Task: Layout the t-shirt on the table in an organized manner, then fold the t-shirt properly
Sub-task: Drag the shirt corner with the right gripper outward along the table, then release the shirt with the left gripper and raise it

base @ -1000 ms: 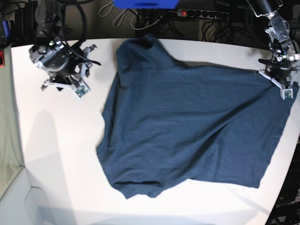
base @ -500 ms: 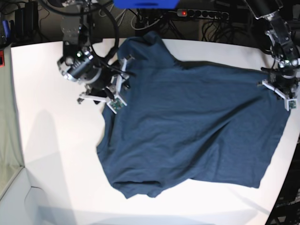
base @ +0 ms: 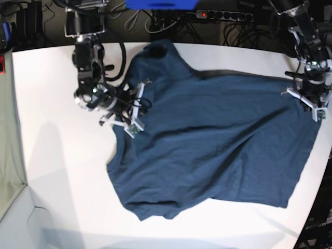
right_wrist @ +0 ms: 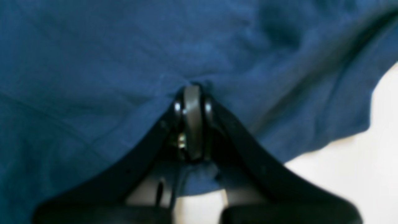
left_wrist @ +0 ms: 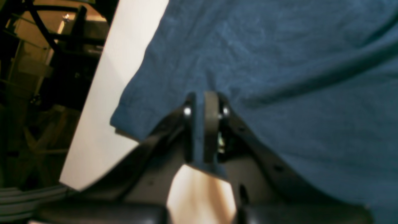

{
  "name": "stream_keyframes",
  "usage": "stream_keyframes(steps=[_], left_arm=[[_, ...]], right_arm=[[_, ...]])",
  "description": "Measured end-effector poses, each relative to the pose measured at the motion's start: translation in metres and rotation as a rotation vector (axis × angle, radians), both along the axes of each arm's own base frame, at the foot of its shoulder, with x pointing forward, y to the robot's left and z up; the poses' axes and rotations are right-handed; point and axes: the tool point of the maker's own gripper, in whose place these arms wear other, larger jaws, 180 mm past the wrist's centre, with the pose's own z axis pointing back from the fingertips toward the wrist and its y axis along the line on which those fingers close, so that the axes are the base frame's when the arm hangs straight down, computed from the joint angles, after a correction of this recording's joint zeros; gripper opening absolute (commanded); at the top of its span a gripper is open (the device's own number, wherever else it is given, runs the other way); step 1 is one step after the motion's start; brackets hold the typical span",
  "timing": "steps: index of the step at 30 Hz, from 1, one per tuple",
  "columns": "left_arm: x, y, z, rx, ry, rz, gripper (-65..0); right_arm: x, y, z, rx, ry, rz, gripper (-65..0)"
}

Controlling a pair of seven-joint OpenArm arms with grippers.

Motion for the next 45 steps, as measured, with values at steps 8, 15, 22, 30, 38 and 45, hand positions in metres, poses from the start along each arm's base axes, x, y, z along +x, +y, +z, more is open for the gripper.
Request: stream_keyframes(steps=[8, 15, 22, 30, 38, 45], left_arm=[[0.000, -0.002, -0.007, -0.019, 0.007, 0.007, -61.0], [0.002, -0.016, -0.017, -0.066, 0.004, 0.020, -61.0], [-0.022, -0.026, -0.039, -0.096, 0.068, 0.024, -61.0], [-0.042, -0.023, -0.075, -0.146, 0.116, 0.045, -61.0], [-0.023, 0.002, -0.077, -0.148, 0.095, 0.050, -61.0], [-0.035, 0.043, -0.070, -0.058, 0.199, 0.055, -61.0]], right_arm=[[0.029, -0.066, -0.001, -0.098, -0.017, -0.044, -65.0], [0.050, -0.138, 0.021, -0.156, -0.053, -0.237, -65.0], [0.053, -0.143, 0.085, -0.171, -0.252, -0.279, -63.1], [0.002, -0.119, 0.082, -0.185, -0.196, -0.281, -48.7], [-0.034, -0.113, 0.063, -0.193, -0.124, -0.275, -48.8], [-0.050, -0.117, 0.051, -0.212, -0.079, -0.272, -48.5]])
